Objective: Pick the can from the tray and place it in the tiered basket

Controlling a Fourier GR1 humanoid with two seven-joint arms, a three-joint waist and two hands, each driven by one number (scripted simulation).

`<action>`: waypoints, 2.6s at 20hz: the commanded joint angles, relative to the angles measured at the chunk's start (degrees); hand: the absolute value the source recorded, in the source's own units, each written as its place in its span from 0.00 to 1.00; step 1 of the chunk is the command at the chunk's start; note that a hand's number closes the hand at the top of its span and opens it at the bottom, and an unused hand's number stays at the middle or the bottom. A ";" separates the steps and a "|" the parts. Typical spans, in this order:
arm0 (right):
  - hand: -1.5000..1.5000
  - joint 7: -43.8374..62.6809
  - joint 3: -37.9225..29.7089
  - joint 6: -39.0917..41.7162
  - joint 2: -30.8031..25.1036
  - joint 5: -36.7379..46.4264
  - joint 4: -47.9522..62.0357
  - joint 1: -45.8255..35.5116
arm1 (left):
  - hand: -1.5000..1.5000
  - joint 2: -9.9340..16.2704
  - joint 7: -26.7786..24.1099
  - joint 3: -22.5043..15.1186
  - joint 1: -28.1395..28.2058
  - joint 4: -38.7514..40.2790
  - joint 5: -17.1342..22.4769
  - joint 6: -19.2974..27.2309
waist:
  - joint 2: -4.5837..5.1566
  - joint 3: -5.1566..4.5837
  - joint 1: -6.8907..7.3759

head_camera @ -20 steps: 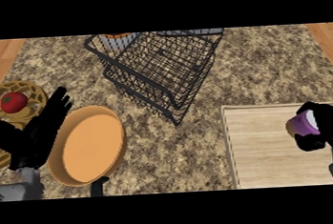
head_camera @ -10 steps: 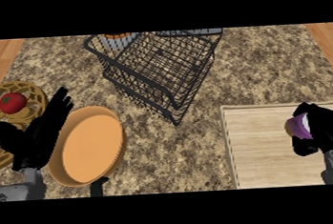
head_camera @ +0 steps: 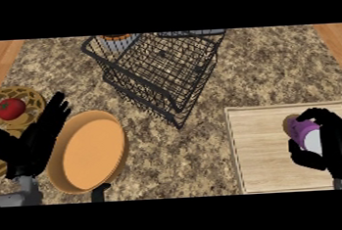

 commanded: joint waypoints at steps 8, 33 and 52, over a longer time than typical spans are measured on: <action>1.00 6.03 5.02 4.59 6.37 -2.04 -25.30 -4.90 | 0.50 -0.76 -0.27 -0.13 -1.95 2.32 -1.73 -0.15 | 0.44 0.17 0.78; 1.00 29.95 13.82 3.61 23.88 -2.15 18.94 -56.08 | 0.50 -4.10 -0.38 -0.83 0.36 -1.36 -3.97 -1.08 | 0.50 0.20 1.79; 1.00 19.35 11.98 -14.40 23.89 -4.26 51.03 -65.92 | 0.50 -2.25 -0.93 3.15 -4.50 4.20 -2.86 -4.02 | 0.99 0.17 2.27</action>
